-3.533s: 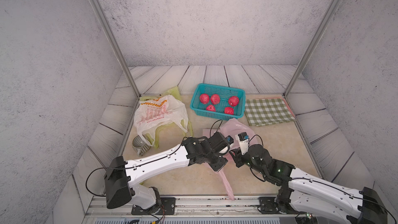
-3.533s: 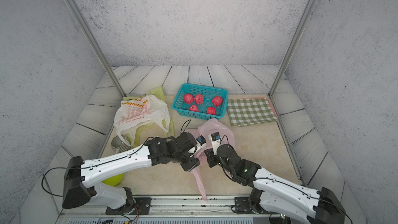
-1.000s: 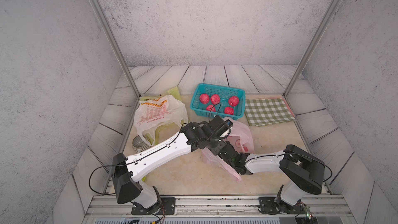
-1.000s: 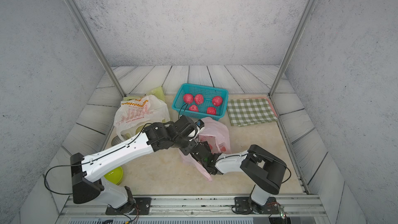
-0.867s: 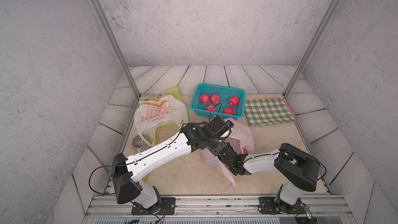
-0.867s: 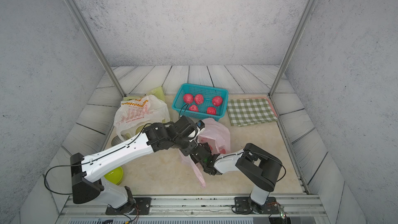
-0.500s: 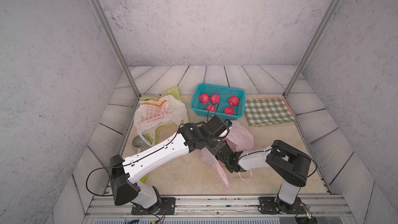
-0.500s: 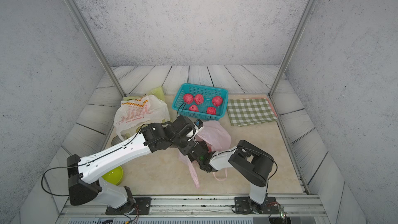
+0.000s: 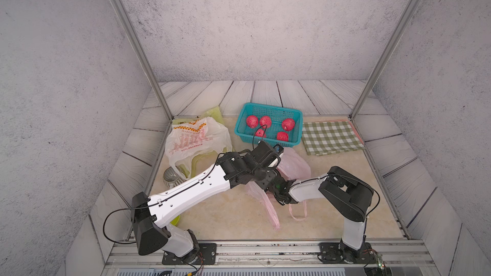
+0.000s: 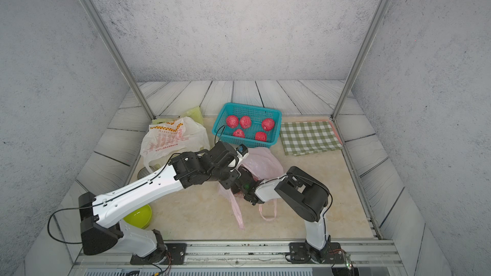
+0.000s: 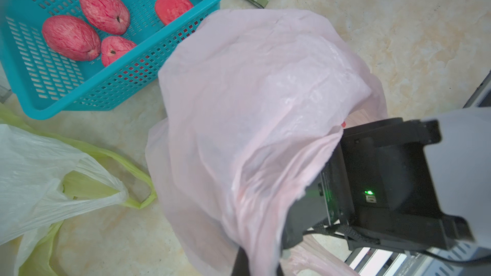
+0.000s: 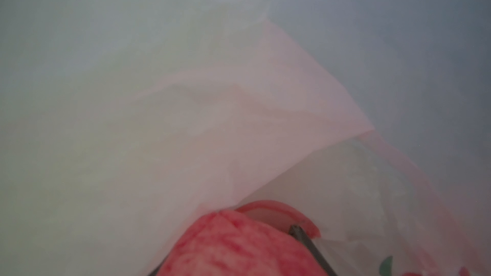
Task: Untie the knot of a plastic bag & take out the apple
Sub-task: Pick up the apple from the plastic bag.
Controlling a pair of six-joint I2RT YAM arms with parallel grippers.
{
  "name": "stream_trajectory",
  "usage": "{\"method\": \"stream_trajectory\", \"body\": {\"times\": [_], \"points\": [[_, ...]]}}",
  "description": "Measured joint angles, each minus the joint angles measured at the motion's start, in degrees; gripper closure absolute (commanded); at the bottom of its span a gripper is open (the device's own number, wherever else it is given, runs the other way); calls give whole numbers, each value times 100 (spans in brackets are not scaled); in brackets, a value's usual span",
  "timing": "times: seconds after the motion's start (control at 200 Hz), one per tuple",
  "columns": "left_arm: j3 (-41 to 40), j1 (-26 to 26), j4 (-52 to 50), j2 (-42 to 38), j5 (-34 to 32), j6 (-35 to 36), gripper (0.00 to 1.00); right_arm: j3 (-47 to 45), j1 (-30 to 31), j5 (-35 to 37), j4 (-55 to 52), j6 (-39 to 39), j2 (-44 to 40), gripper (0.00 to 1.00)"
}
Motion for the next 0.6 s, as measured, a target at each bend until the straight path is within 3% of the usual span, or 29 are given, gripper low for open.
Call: {"method": "stream_trajectory", "body": {"times": [0.135, 0.42, 0.6], "points": [[-129, 46, -2, -42, 15, 0, 100, -251, -13, -334, -278, -33, -391, 65], [-267, 437, -46, -2, 254, 28, 100, -1187, 28, -1233, -697, 107, -2234, 66], [-284, 525, -15, 125, 367, 50, 100, -1764, 173, -1932, -1093, 203, -2977, 65]]}}
